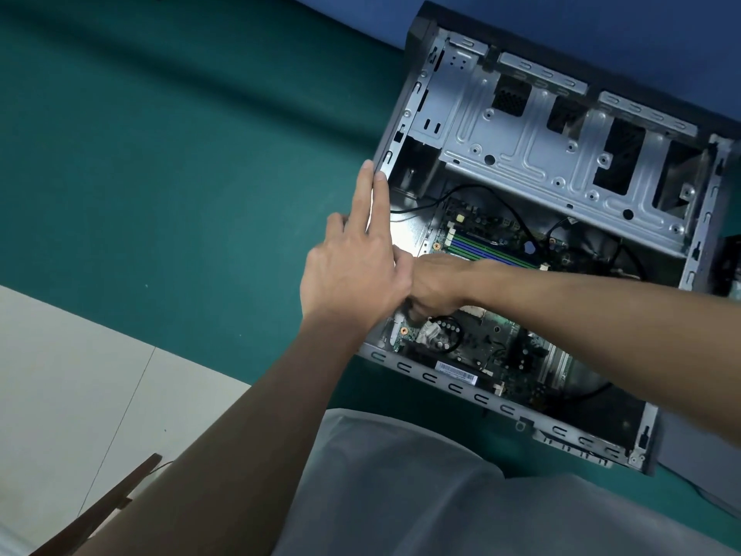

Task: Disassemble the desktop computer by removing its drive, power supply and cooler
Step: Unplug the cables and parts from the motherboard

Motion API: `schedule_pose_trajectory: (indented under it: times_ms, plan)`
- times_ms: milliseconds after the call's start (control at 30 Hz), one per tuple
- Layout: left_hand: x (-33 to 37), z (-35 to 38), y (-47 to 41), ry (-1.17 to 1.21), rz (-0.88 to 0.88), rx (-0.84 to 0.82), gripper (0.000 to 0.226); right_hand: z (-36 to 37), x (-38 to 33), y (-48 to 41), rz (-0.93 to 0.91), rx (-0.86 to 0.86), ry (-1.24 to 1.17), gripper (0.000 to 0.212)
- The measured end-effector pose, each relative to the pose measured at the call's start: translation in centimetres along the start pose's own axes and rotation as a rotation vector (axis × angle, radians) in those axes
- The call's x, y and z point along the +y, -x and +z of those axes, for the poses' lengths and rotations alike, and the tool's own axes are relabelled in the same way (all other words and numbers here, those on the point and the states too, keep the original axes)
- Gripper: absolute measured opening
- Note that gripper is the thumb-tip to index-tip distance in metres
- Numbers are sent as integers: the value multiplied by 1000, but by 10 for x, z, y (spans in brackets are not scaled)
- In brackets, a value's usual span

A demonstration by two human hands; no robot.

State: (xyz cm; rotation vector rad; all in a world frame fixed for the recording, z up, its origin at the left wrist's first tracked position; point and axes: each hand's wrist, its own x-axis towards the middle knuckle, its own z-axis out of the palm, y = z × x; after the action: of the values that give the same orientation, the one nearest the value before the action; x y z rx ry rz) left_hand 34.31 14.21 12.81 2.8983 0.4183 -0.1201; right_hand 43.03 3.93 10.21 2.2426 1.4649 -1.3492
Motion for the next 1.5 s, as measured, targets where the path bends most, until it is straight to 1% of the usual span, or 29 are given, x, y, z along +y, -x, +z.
schedule_pose_trajectory:
  times_ms: [33, 67, 167, 200, 233, 300, 333, 467, 533, 633, 733, 833, 900, 933, 1000, 1033, 1133, 1200, 1367, 1500]
  plan:
    - [0, 0, 0, -5, 2, 0, 80, -5, -1, 3, 29, 59, -30, 3]
    - [-1, 1, -1, -13, 5, 3, 80, -2, 2, 1, 47, 141, -59, 3]
    - [-2, 2, -1, -37, 1, 1, 80, -10, 3, 21, 104, 304, -165, 27]
    - [-2, 2, -1, -45, 0, -3, 79, -12, 5, 29, 117, 361, -186, 31]
    - [-2, 2, -1, -53, 2, -5, 78, -14, 6, 40, 128, 408, -227, 29]
    - [-1, 1, 0, -69, 11, -11, 78, -14, 12, 61, 156, 515, -284, 13]
    - [-2, 1, 0, -82, 19, -19, 79, -14, 17, 72, 181, 571, -323, 9]
    - [2, -2, 2, -167, 11, -61, 85, -2, 46, 119, 318, 773, -471, 11]
    - [17, -3, 2, -180, 7, -66, 85, 10, 61, 143, 395, 883, -511, 11]
    - [60, 5, 12, -85, 99, -116, 74, 35, 80, 180, 485, 1073, -593, 6]
    - [107, 18, 32, 90, 199, -282, 56, 70, 97, 213, 594, 1226, -718, 9]
    - [124, 27, 47, 39, 328, -371, 40, 116, 112, 231, 738, 1317, -925, 6]
    - [123, 28, 46, 20, 313, -418, 39, 147, 117, 233, 849, 1333, -1046, 7]
    - [121, 28, 44, 26, 280, -443, 39, 162, 119, 231, 905, 1311, -1059, 8]
    - [120, 31, 40, 18, 228, -492, 41, 189, 120, 219, 993, 1220, -1054, 11]
    - [121, 32, 40, 0, 231, -523, 42, 200, 119, 210, 1019, 1164, -1053, 12]
    - [125, 34, 41, -41, 269, -593, 44, 220, 120, 182, 1066, 999, -1023, 15]
    - [124, 34, 39, -42, 256, -610, 45, 224, 121, 168, 1101, 927, -985, 15]
    - [126, 30, 38, -48, 260, -691, 46, 229, 119, 148, 1139, 857, -823, 19]
    - [130, 28, 36, -19, 276, -743, 46, 231, 119, 148, 1112, 840, -801, 19]
